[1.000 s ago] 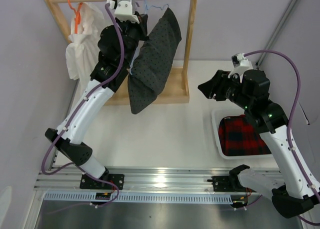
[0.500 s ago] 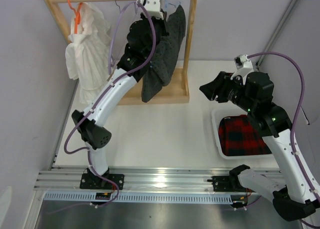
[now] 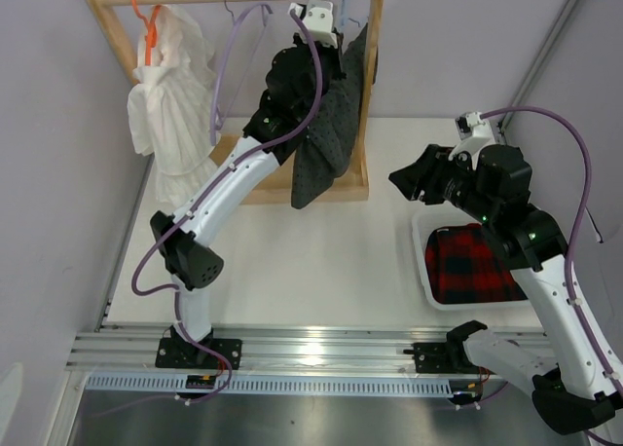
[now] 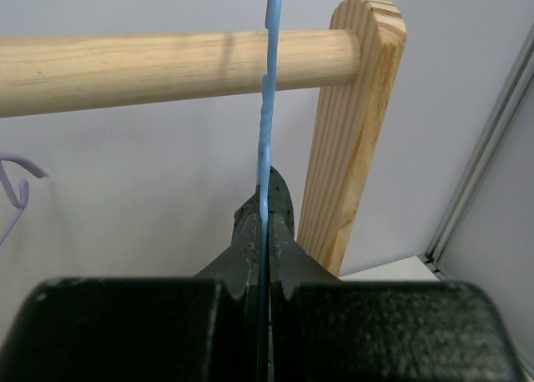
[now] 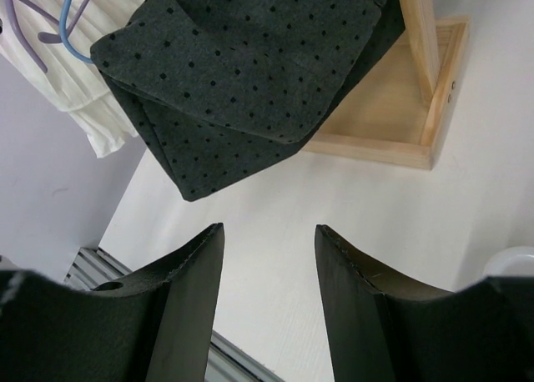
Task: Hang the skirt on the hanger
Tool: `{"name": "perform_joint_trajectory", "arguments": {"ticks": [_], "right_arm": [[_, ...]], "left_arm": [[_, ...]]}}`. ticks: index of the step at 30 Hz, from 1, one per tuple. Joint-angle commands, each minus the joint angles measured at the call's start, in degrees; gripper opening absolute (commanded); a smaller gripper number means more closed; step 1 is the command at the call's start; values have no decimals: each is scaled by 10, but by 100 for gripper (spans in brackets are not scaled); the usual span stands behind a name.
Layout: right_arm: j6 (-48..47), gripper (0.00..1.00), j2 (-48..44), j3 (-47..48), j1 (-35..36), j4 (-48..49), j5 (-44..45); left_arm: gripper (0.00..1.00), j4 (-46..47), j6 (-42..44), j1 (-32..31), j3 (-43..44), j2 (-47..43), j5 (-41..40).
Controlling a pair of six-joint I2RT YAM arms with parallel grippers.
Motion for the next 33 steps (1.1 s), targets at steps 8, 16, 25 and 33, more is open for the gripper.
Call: {"name": "perform_joint_trajectory", "arguments": {"ticks": [8, 16, 25, 33], "right_arm": [[1, 53, -7, -8, 1, 7, 0], [2, 53, -9, -16, 0, 10, 3], [-4, 56, -6, -9, -4, 14, 10], [-5, 70, -4, -2, -13, 0, 25]], "left_arm": [[2, 54, -5, -8, 3, 7, -9], [34, 86, -4, -10, -69, -40, 0], [73, 82, 4, -13, -166, -155, 5], [99, -44, -31, -21, -285, -315, 52]]}}
